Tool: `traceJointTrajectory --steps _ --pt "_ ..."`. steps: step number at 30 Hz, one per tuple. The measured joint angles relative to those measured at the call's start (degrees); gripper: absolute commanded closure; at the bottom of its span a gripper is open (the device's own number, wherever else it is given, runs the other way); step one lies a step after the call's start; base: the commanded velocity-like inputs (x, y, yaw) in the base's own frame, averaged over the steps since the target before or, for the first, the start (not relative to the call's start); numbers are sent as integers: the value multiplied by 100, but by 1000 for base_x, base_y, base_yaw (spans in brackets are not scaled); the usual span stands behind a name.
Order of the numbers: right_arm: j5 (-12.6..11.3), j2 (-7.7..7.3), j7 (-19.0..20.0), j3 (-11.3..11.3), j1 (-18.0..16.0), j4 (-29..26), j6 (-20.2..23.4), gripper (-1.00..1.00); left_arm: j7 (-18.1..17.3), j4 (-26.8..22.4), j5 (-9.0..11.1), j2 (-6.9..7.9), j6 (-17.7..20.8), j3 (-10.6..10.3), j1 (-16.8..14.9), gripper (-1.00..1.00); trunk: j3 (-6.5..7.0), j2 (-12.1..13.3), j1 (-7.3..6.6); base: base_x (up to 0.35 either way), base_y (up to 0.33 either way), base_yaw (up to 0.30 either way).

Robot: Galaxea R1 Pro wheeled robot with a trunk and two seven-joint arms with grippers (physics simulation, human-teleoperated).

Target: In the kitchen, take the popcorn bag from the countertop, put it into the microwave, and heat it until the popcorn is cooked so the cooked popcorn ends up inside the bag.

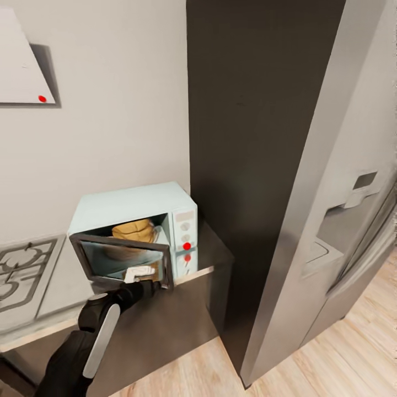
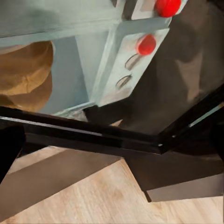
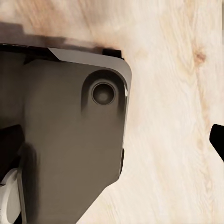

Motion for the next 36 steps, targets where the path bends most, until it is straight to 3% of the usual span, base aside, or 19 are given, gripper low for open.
traceJointTrajectory --steps 6,11,12,13,26,28,33,35,36 --pt "0 -5 0 0 0 0 0 -100 466 -59 -18 -39 13 56 -1 -100 1 -1 0 260 0 -200" --pt "0 -25 -5 0 -1 0 -4 -100 495 -60 -53 -44 13 55 2 -100 -1 0 -1 290 0 -31" --pt "0 -34 -6 0 0 0 -6 -100 479 -62 193 -47 -12 -284 2 -100 0 0 0 291 0 -4" --pt "-1 -40 -7 0 0 0 -7 -100 482 -62 187 -46 -9 -342 2 -100 0 0 0 291 0 -2" --pt "0 -60 -5 0 -1 0 -7 -100 488 -61 182 -23 -9 -307 2 -100 0 0 0 270 0 0" --pt "0 -61 -7 0 0 0 -8 -100 442 -58 371 -11 61 -346 2 -100 -1 -3 -1 107 0 0" --pt "2 -61 -4 0 0 0 -8 -100 460 -58 385 -30 102 -349 5 -100 -1 0 3 -29 -12 0" --pt "1 -63 -1 0 -1 0 -8 -100 490 -62 189 -34 74 -275 2 -100 0 1 5 -262 -45 0" --pt "2 -64 -1 -1 -1 0 -8 -100 490 -62 188 -35 79 -271 1 -100 0 0 6 -300 -22 0"
